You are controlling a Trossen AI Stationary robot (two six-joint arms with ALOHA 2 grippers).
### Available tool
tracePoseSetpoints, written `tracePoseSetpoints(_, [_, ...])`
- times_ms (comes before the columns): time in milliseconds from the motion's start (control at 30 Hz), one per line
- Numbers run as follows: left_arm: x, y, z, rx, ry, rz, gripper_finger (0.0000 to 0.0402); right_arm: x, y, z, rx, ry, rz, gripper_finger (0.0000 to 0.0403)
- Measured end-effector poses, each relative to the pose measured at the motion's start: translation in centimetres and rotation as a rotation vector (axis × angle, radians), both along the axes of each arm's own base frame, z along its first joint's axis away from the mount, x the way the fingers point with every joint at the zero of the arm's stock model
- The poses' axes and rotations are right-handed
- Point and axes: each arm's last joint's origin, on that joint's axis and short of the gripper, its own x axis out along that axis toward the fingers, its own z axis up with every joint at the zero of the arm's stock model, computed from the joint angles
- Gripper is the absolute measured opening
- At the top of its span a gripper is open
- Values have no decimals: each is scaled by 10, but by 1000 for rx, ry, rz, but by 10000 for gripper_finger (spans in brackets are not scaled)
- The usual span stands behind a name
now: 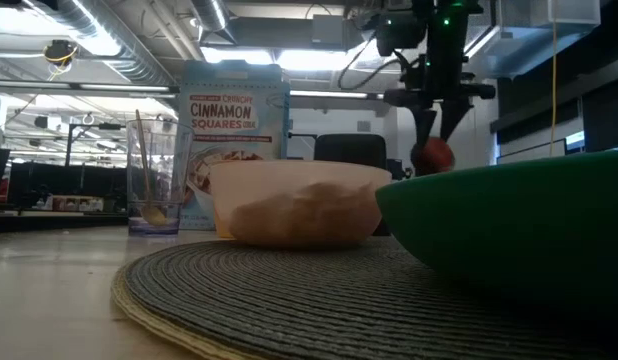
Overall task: Arrange a breakfast setting
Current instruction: Put the red apple on the green plate
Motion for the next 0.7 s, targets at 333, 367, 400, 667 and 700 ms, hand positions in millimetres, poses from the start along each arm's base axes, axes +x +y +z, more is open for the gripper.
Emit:
tracePoseSetpoints(333, [0,0,0,0,0,0,0,6,14,2,-112,39,39,172])
tracePoseSetpoints(367, [0,0,0,0,0,0,0,6,14,2,-105,36,40,175])
tracePoseSetpoints(400, [0,0,0,0,0,0,0,6,14,1,-96,33,39,177])
tracePoseSetpoints(667, [0,0,0,0,0,0,0,6,14,1,-71,71,132,183])
tracePoseSetpoints(700, [0,0,0,0,0,-1,0,6,14,1,-68,79,145,183])
